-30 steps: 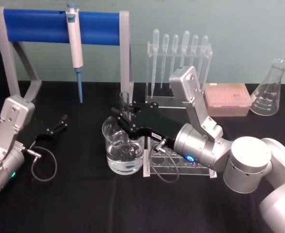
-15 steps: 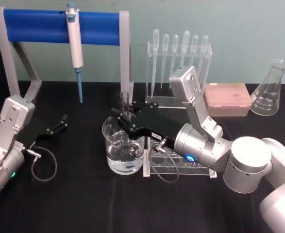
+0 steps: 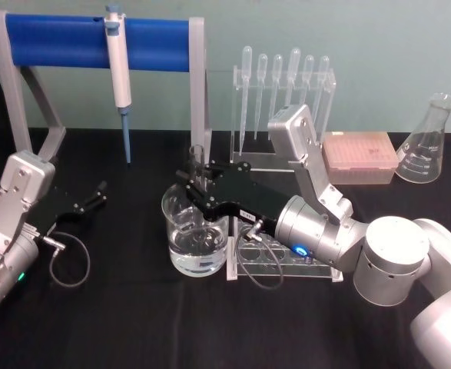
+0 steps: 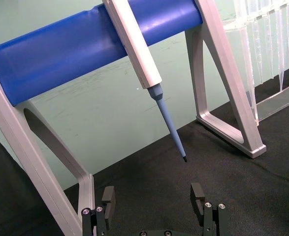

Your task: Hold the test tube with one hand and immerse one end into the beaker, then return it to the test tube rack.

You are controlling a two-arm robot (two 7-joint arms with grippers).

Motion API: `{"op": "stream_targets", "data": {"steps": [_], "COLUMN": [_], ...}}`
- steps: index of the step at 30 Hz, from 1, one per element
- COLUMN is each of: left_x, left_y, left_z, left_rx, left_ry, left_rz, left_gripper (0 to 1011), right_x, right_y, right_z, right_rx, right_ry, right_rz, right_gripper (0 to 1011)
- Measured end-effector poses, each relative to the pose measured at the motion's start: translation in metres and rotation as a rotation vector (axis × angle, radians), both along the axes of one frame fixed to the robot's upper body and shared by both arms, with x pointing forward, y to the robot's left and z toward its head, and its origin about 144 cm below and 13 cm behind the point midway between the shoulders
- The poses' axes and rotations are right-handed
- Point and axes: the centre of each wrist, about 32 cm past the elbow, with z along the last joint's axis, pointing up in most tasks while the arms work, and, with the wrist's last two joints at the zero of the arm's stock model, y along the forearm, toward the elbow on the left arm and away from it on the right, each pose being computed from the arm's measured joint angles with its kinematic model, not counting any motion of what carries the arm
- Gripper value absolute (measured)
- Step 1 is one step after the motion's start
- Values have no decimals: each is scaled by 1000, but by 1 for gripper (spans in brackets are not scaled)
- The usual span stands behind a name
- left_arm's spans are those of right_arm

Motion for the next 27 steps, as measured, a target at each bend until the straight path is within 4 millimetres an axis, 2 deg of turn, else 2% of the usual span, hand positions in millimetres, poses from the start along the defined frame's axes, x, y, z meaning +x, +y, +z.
{"op": "stream_targets", "data": {"steps": [27], "left_x": [0], "left_y": [0], "left_z": [0], "left_rx": [0], "left_ry": [0], "left_rz": [0], "left_gripper": [1000], "right_x": [0], "right_y": [0], "right_z": [0], "right_rx": [0], "right_ry": [0], "right_rz": [0], "right_gripper": [226]}}
